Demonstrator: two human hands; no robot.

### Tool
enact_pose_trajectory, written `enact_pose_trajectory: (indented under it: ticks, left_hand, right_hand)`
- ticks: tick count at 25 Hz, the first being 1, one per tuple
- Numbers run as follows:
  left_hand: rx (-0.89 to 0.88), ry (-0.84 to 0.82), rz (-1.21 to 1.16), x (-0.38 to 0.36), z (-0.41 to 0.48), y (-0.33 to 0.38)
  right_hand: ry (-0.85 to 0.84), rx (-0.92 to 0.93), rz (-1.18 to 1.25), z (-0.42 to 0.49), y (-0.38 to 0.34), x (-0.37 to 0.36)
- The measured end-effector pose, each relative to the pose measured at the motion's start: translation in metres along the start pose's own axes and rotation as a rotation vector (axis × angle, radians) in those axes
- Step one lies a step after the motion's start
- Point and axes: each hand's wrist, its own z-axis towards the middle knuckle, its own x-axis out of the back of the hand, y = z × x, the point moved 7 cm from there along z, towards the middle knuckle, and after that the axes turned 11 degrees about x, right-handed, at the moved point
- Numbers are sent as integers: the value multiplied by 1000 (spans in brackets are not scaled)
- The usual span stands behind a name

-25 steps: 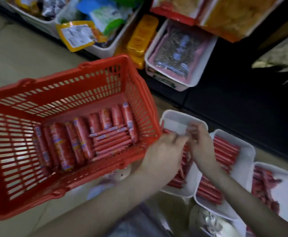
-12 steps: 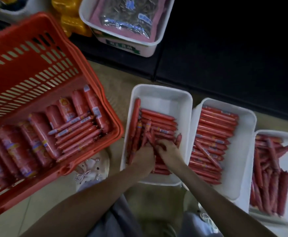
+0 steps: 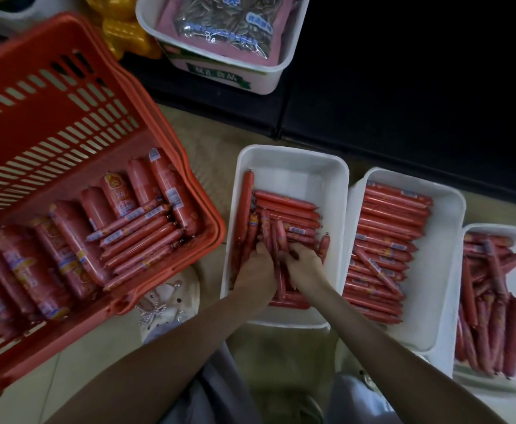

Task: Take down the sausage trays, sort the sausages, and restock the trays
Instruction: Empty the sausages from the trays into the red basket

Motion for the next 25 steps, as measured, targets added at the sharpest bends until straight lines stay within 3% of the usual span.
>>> enact_pose_trajectory:
  ticks: [6, 9, 12, 14, 18, 20, 23, 25]
  left_hand:
    - [57, -197, -406, 9, -5, -15]
    - [-88, -203, -373, 39, -25, -8]
    - [-283, -152, -331, 90, -63, 7]
    - [-426, -29, -355, 138, -94, 15]
    - [-555, 534, -459, 251, -150, -22]
    - [-548, 753, -388, 293, -162, -55]
    - [-374, 855, -161, 329, -135, -123]
    - [-261, 679, -37, 321, -94, -165]
  right_hand:
    - [-134, -63, 450, -12, -14, -2]
    - [-147, -62, 600, -30, -43, 9]
    - [-152, 17, 579, -58, -92, 29]
    - [-171, 88, 495, -78, -133, 40]
    - [-229, 308, 93, -93, -234, 45]
    - [-276, 480, -75, -85, -284, 27]
    - [-350, 840, -365, -64, -340, -39]
    - [-418, 956, -644, -41, -345, -102]
